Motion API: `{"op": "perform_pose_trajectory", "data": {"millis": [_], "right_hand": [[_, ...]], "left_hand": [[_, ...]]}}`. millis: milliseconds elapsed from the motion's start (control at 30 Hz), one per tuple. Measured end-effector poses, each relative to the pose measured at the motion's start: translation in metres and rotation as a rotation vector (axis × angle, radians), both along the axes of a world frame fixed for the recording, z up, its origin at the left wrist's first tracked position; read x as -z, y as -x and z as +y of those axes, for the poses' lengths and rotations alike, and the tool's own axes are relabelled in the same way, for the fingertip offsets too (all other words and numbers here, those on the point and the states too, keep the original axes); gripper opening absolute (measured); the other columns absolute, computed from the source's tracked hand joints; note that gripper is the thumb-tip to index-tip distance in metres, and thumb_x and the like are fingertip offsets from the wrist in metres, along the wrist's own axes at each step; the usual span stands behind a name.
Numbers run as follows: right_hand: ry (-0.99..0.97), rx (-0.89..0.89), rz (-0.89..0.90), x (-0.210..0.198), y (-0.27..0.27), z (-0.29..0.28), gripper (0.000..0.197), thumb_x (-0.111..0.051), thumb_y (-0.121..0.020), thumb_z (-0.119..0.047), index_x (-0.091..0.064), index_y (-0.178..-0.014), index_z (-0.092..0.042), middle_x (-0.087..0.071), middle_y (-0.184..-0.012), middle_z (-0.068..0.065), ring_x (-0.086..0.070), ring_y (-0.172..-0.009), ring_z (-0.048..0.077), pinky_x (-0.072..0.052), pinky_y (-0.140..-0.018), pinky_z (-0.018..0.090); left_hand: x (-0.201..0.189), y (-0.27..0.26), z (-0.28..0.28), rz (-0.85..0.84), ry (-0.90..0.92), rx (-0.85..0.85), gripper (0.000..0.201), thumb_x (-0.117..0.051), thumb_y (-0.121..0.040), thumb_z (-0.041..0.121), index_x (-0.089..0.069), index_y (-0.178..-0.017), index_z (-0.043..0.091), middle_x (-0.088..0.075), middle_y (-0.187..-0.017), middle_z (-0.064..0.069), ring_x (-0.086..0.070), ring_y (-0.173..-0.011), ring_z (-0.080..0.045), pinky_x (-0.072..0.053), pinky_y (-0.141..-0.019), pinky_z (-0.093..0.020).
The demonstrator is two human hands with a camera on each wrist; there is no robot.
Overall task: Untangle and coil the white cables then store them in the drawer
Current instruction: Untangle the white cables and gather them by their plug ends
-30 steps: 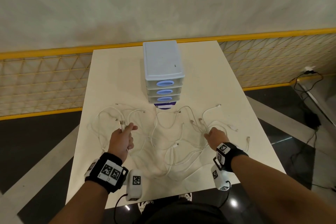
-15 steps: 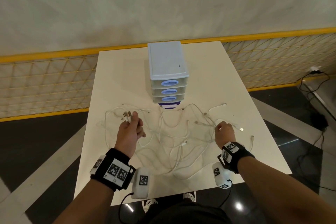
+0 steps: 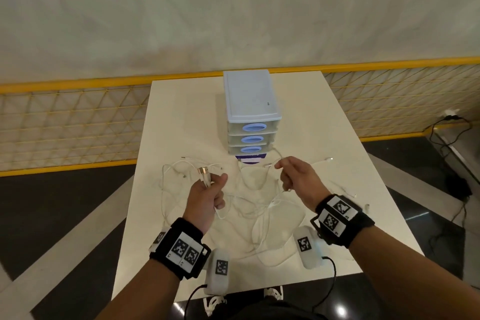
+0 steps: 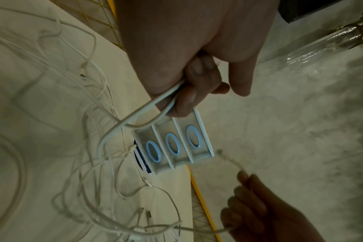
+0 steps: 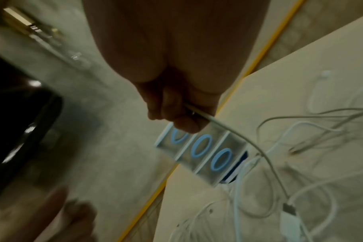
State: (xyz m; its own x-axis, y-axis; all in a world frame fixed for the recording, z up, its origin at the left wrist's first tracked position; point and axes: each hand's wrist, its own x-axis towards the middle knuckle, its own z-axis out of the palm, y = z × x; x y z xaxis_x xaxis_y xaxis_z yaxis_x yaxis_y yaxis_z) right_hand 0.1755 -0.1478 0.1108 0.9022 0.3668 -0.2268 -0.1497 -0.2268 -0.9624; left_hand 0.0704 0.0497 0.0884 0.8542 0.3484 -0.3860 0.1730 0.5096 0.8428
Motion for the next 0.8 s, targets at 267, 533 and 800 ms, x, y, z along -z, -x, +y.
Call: {"op": "perform_pose_trajectory", "data": {"millis": [267, 533, 800], "right_hand": [[0.238, -0.554, -0.252, -0.010, 0.049, 0.065, 0.019, -0.040, -0.099, -0.020, -0.050, -0.084, -0.016, -0.046, -0.064, -0.013, -0.044, -0.054, -0.001, -0.037, -0.061, 0.013], [0.316, -0.555, -0.344, 0.006, 0.065, 0.086, 0.022, -0.040, -0.099, -0.025, -0.053, -0.087, -0.011, -0.069, -0.084, 0.007, -0.062, -0.074, 0.019, -0.049, -0.070, 0.035], [0.561, -0.655, -0.362, 0.017, 0.053, 0.078, 0.040, -0.037, -0.098, -0.040, -0.055, -0.082, -0.007, -0.066, -0.083, 0.015, -0.059, -0.077, 0.032, -0.045, -0.074, 0.041]], "left_hand": [[-0.012, 0.000, -0.001, -0.078, -0.010, -0.019, 0.015, -0.070, -0.076, 0.026, -0.064, -0.085, 0.015, -0.031, -0.049, 0.007, -0.028, -0.042, -0.008, -0.026, -0.045, -0.023], [-0.014, 0.000, 0.005, 0.015, 0.019, -0.140, 0.042, -0.051, -0.093, 0.035, -0.046, -0.059, 0.011, -0.034, -0.047, 0.002, -0.033, -0.042, -0.011, -0.031, -0.044, -0.023], [-0.018, -0.001, 0.024, -0.019, 0.285, -0.203, 0.051, -0.048, -0.095, 0.039, -0.031, -0.051, 0.022, -0.021, -0.045, 0.007, -0.025, -0.037, -0.010, -0.031, -0.041, -0.023]]}}
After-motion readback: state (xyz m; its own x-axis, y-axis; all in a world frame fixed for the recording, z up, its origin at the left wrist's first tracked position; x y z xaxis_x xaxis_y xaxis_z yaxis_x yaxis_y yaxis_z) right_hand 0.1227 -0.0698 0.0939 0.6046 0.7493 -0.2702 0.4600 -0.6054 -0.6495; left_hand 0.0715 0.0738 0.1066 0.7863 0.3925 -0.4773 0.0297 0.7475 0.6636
